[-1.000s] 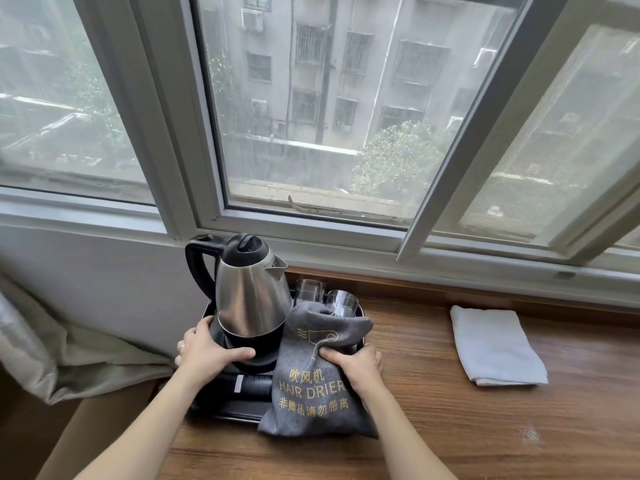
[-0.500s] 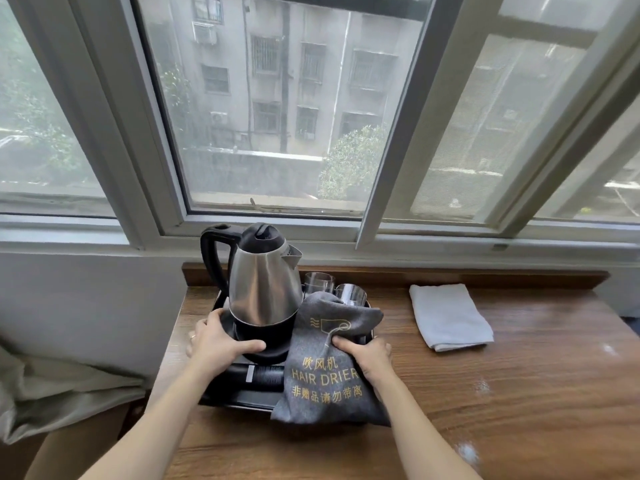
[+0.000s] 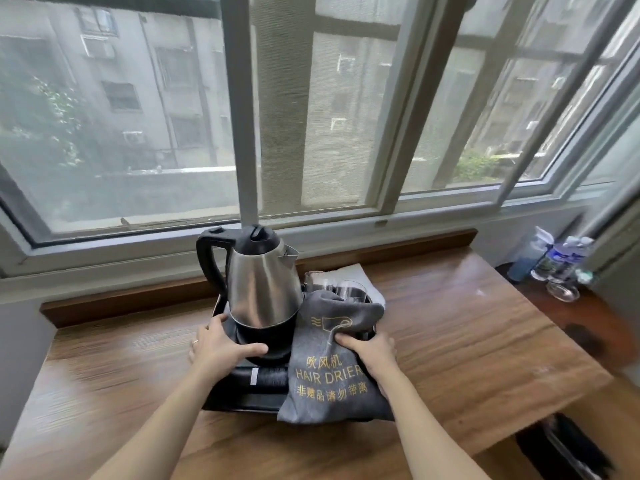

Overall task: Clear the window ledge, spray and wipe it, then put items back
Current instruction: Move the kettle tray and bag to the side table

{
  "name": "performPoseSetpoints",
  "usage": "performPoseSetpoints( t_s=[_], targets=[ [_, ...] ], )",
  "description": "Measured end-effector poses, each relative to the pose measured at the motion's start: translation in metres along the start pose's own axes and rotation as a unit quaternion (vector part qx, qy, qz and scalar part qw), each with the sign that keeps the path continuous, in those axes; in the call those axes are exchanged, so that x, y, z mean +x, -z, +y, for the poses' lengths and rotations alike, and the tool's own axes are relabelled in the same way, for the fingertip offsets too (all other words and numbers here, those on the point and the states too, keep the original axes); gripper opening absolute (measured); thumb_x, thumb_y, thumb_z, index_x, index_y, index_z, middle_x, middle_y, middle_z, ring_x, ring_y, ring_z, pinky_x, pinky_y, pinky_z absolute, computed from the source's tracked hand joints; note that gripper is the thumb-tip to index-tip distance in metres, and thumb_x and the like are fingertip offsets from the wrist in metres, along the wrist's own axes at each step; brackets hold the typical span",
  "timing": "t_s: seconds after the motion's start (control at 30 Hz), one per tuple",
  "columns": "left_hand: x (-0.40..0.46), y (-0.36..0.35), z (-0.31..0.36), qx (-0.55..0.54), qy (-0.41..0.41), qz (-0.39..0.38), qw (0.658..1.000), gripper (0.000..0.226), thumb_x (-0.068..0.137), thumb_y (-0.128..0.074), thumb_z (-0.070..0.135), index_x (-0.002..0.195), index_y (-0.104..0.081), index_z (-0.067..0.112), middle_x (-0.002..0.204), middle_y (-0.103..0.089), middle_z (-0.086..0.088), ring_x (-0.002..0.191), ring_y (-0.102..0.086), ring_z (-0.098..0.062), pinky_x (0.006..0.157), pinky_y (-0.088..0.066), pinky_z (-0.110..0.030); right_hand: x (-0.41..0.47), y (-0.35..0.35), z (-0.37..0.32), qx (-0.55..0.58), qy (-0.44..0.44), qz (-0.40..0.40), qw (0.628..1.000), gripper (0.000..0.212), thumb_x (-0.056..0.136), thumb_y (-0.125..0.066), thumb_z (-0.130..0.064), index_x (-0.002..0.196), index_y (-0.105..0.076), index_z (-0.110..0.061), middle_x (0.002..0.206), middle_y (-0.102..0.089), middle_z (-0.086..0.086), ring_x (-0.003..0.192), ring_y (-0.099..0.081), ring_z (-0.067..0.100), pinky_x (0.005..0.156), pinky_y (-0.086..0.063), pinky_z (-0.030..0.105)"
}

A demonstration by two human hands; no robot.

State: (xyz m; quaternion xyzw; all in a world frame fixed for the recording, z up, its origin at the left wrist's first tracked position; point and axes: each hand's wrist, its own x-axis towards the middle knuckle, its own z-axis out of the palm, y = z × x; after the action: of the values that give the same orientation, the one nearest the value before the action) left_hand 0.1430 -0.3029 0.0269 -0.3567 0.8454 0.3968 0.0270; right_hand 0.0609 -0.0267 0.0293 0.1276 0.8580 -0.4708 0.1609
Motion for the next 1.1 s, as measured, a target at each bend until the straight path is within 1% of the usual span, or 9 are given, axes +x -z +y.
performPoseSetpoints(
  t_s=[0.13, 0.23, 0.37, 0.53, 0.67, 0.83, 0.97, 1.03, 1.1],
  targets=[
    [-0.017, -0.051, 0.051, -0.001, -0.025, -0.011, 1.0, 0.134, 0.028, -0.084, 0.074, 0.144, -0.039, 0.024, 0.143, -0.046, -0.012, 0.137, -0.034, -0.038, 0.111, -0.028, -0.051, 0.024, 0.066, 0.025, 0.023, -0.02, 0.015, 0.999, 0.132, 0.02, -0.076, -0.087, 0.126, -0.058, -0.011, 0.123, -0.049, 0.009, 0.123, -0.051, 0.034, 0.103, -0.047, 0.053],
    [-0.031, -0.092, 0.091, -0.005, -0.036, -0.015, 0.999, 0.13, 0.033, -0.088, 0.071, 0.144, -0.039, 0.024, 0.145, -0.044, -0.012, 0.138, -0.033, -0.037, 0.111, -0.028, -0.051, 0.046, 0.116, 0.044, 0.02, -0.015, 0.02, 0.999, 0.138, 0.02, -0.074, -0.089, 0.13, -0.054, -0.009, 0.127, -0.048, 0.011, 0.128, -0.048, 0.036, 0.105, -0.044, 0.055],
    [-0.04, -0.143, 0.139, -0.032, -0.066, -0.028, 0.997, 0.145, 0.014, -0.073, 0.083, 0.143, -0.041, 0.023, 0.145, -0.045, -0.012, 0.136, -0.038, -0.034, 0.11, -0.034, -0.053, 0.066, 0.183, 0.063, 0.021, -0.012, 0.033, 0.999, 0.134, 0.027, -0.073, -0.085, 0.136, -0.051, -0.01, 0.133, -0.043, 0.012, 0.133, -0.041, 0.038, 0.11, -0.038, 0.057],
    [-0.048, -0.2, 0.196, -0.03, -0.094, -0.049, 0.994, 0.147, 0.011, -0.074, 0.086, 0.141, -0.041, 0.026, 0.141, -0.049, -0.009, 0.134, -0.041, -0.033, 0.108, -0.037, -0.054, 0.087, 0.254, 0.088, 0.026, -0.025, 0.054, 0.998, 0.137, 0.028, -0.068, -0.085, 0.143, -0.049, -0.013, 0.143, -0.038, 0.016, 0.14, -0.033, 0.039, 0.115, -0.031, 0.055],
    [-0.058, -0.236, 0.244, -0.001, -0.123, -0.064, 0.99, 0.139, 0.02, -0.075, 0.079, 0.142, -0.041, 0.021, 0.139, -0.05, -0.011, 0.132, -0.04, -0.037, 0.106, -0.037, -0.054, 0.103, 0.296, 0.109, 0.063, -0.052, 0.083, 0.993, 0.133, 0.028, -0.075, -0.081, 0.14, -0.049, -0.013, 0.14, -0.042, 0.014, 0.136, -0.039, 0.037, 0.112, -0.036, 0.054],
    [-0.053, -0.285, 0.297, 0.021, -0.143, -0.094, 0.985, 0.134, 0.028, -0.08, 0.075, 0.144, -0.038, 0.023, 0.144, -0.045, -0.012, 0.135, -0.037, -0.038, 0.108, -0.036, -0.053, 0.13, 0.345, 0.135, 0.07, -0.071, 0.122, 0.987, 0.11, 0.051, -0.085, -0.07, 0.135, -0.051, -0.007, 0.131, -0.048, 0.014, 0.132, -0.042, 0.035, 0.112, -0.036, 0.048],
    [-0.045, -0.327, 0.341, 0.034, -0.167, -0.114, 0.979, 0.13, 0.029, -0.082, 0.074, 0.143, -0.039, 0.028, 0.143, -0.045, -0.01, 0.134, -0.037, -0.035, 0.107, -0.037, -0.051, 0.156, 0.379, 0.149, 0.091, -0.089, 0.153, 0.98, 0.125, 0.022, -0.076, -0.088, 0.121, -0.063, -0.014, 0.126, -0.056, 0.011, 0.124, -0.051, 0.032, 0.109, -0.042, 0.047],
    [-0.042, -0.351, 0.366, 0.046, -0.176, -0.118, 0.976, 0.12, 0.04, -0.089, 0.065, 0.143, -0.04, 0.028, 0.143, -0.045, -0.01, 0.135, -0.036, -0.036, 0.107, -0.036, -0.049, 0.167, 0.401, 0.154, 0.079, -0.109, 0.176, 0.975, 0.127, 0.025, -0.072, -0.087, 0.126, -0.059, -0.011, 0.129, -0.054, 0.011, 0.125, -0.051, 0.033, 0.108, -0.042, 0.048],
    [-0.038, -0.375, 0.391, 0.049, -0.185, -0.129, 0.973, 0.118, 0.041, -0.091, 0.062, 0.143, -0.04, 0.029, 0.143, -0.045, -0.009, 0.135, -0.036, -0.036, 0.108, -0.036, -0.048, 0.178, 0.423, 0.159, 0.072, -0.122, 0.201, 0.969, 0.135, 0.026, -0.068, -0.087, 0.133, -0.053, -0.007, 0.135, -0.052, 0.013, 0.13, -0.048, 0.035, 0.11, -0.04, 0.051]
  ],
)
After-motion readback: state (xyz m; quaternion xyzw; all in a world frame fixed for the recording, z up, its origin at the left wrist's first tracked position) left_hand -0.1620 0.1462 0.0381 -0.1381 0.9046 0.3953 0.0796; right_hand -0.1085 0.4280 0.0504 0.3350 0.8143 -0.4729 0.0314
